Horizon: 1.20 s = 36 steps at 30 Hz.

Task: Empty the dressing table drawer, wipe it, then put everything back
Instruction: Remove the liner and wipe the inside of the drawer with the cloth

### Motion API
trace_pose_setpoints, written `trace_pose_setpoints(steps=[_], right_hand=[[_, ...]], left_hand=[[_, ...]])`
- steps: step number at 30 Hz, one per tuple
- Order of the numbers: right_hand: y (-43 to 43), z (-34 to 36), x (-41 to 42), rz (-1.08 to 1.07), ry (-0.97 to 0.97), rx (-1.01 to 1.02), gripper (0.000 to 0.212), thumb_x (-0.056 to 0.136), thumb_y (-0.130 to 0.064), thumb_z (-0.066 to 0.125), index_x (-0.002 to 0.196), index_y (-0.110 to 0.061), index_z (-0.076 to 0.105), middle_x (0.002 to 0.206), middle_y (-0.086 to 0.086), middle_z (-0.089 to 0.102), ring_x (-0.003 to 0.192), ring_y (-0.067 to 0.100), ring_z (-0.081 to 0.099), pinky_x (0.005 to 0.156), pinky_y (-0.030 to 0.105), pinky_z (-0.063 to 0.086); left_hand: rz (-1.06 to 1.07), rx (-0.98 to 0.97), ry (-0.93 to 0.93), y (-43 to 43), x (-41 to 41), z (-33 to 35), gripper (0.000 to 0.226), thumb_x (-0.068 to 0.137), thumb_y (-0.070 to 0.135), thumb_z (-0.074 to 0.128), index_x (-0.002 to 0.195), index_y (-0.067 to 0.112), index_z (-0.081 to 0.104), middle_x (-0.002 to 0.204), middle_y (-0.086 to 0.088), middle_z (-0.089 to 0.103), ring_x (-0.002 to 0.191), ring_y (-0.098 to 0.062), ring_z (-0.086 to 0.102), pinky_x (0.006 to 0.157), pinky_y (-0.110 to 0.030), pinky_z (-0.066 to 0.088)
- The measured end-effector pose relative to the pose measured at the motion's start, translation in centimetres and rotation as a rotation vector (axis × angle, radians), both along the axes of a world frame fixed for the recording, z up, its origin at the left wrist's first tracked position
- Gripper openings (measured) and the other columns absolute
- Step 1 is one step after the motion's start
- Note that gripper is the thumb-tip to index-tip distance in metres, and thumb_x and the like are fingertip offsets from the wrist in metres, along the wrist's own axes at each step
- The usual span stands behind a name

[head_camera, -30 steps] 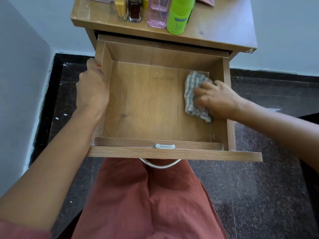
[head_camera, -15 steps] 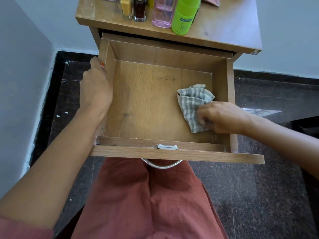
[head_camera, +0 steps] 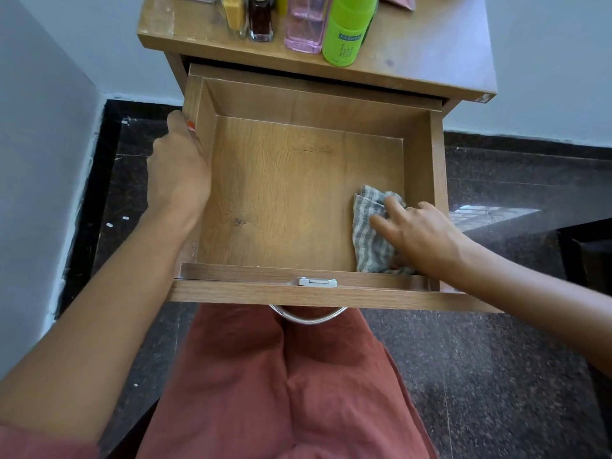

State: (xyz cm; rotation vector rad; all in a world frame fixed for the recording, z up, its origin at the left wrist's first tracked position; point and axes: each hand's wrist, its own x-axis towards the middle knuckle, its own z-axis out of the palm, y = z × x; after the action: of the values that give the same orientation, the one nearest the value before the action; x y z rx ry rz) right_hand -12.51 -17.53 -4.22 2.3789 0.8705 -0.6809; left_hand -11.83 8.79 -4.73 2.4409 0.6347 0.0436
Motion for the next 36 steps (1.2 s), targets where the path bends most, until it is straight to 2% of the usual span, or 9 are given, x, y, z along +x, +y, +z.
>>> trace_pose_setpoints(steps=[2, 5, 9, 13, 18, 24, 29, 32, 36], right_hand=[[-0.1, -0.8, -0.8, 0.012, -0.067, -0.011, 0.047, 0.081, -0.014, 0.06, 0.122, -0.008, 0.038, 0.126, 0.015, 0.042, 0.076, 0.021, 0.065, 0.081, 0.034, 0.04], [0.1, -0.7, -0.9, -0.034, -0.172, 0.157, 0.05, 0.04, -0.002, 0.081, 0.084, -0.006, 0.057, 0.086, 0.014, 0.059, 0.039, 0.019, 0.054, 0.064, 0.031, 0.043], [0.0, -1.1, -0.2, -0.13, -0.127, 0.148, 0.038, 0.083, -0.005, 0.052, 0.118, -0.011, 0.039, 0.123, 0.009, 0.041, 0.099, 0.024, 0.059, 0.09, 0.039, 0.029], [0.3, -1.1, 2.9, -0.144, -0.213, 0.14, 0.046, 0.087, -0.015, 0.053, 0.13, -0.011, 0.035, 0.136, 0.014, 0.036, 0.123, 0.03, 0.039, 0.098, 0.04, 0.029], [0.6, -0.5, 5.5, -0.159, -0.186, 0.212, 0.034, 0.089, -0.001, 0.049, 0.123, -0.005, 0.051, 0.14, 0.017, 0.031, 0.124, 0.033, 0.038, 0.089, 0.041, 0.045], [0.7, 0.6, 0.7, -0.097, 0.004, 0.065, 0.041, 0.089, -0.022, 0.056, 0.126, -0.009, 0.045, 0.139, 0.013, 0.03, 0.109, 0.024, 0.054, 0.085, 0.03, 0.049], [1.0, -0.1, -2.3, -0.244, -0.046, 0.127, 0.03, 0.088, 0.001, 0.046, 0.117, -0.005, 0.045, 0.126, 0.011, 0.039, 0.103, 0.025, 0.052, 0.07, 0.03, 0.05], [1.0, -0.6, -0.9, -0.386, -0.055, 0.204, 0.037, 0.079, 0.007, 0.058, 0.114, -0.002, 0.05, 0.122, 0.013, 0.045, 0.105, 0.029, 0.053, 0.074, 0.033, 0.05], [1.7, -1.2, 1.9, -0.488, -0.172, 0.324, 0.033, 0.086, 0.011, 0.047, 0.118, 0.004, 0.05, 0.123, 0.021, 0.047, 0.111, 0.036, 0.05, 0.085, 0.039, 0.048]], left_hand=[[0.0, 0.003, -0.004, -0.1, -0.1, 0.0, 0.032, 0.099, 0.008, 0.02, 0.119, -0.001, 0.042, 0.11, -0.028, 0.055, 0.098, -0.044, 0.054, 0.07, -0.04, 0.034], [0.005, 0.005, -0.002, -0.2, 0.1, 0.0, 0.032, 0.099, 0.008, 0.019, 0.12, -0.001, 0.041, 0.111, -0.028, 0.055, 0.098, -0.043, 0.054, 0.07, -0.039, 0.034], [0.008, 0.014, -0.005, -0.1, 0.1, -0.2, 0.032, 0.099, 0.008, 0.019, 0.12, -0.001, 0.041, 0.11, -0.029, 0.056, 0.097, -0.044, 0.054, 0.068, -0.04, 0.034], [0.006, 0.016, 0.005, -0.1, 0.1, -0.1, 0.032, 0.099, 0.009, 0.019, 0.122, -0.001, 0.041, 0.113, -0.029, 0.054, 0.101, -0.045, 0.053, 0.07, -0.039, 0.033], [-0.001, 0.02, 0.006, -0.1, 0.0, 0.0, 0.033, 0.099, 0.009, 0.019, 0.124, 0.0, 0.04, 0.115, -0.03, 0.053, 0.103, -0.046, 0.052, 0.074, -0.044, 0.036], [-0.003, 0.019, 0.007, 0.0, 0.1, -0.2, 0.032, 0.1, 0.011, 0.02, 0.123, 0.0, 0.04, 0.114, -0.03, 0.054, 0.102, -0.046, 0.053, 0.079, -0.049, 0.041], [-0.006, 0.011, 0.006, 0.0, 0.1, -0.2, 0.032, 0.099, 0.008, 0.02, 0.12, -0.001, 0.041, 0.113, -0.03, 0.054, 0.101, -0.046, 0.053, 0.073, -0.044, 0.038], [-0.007, -0.002, 0.006, -0.1, 0.0, 0.0, 0.032, 0.099, 0.008, 0.019, 0.121, -0.002, 0.041, 0.113, -0.029, 0.054, 0.1, -0.044, 0.052, 0.071, -0.042, 0.035], [0.001, -0.014, 0.009, -0.1, 0.0, 0.2, 0.032, 0.099, 0.008, 0.019, 0.122, -0.001, 0.04, 0.113, -0.029, 0.054, 0.101, -0.044, 0.053, 0.071, -0.041, 0.035]])
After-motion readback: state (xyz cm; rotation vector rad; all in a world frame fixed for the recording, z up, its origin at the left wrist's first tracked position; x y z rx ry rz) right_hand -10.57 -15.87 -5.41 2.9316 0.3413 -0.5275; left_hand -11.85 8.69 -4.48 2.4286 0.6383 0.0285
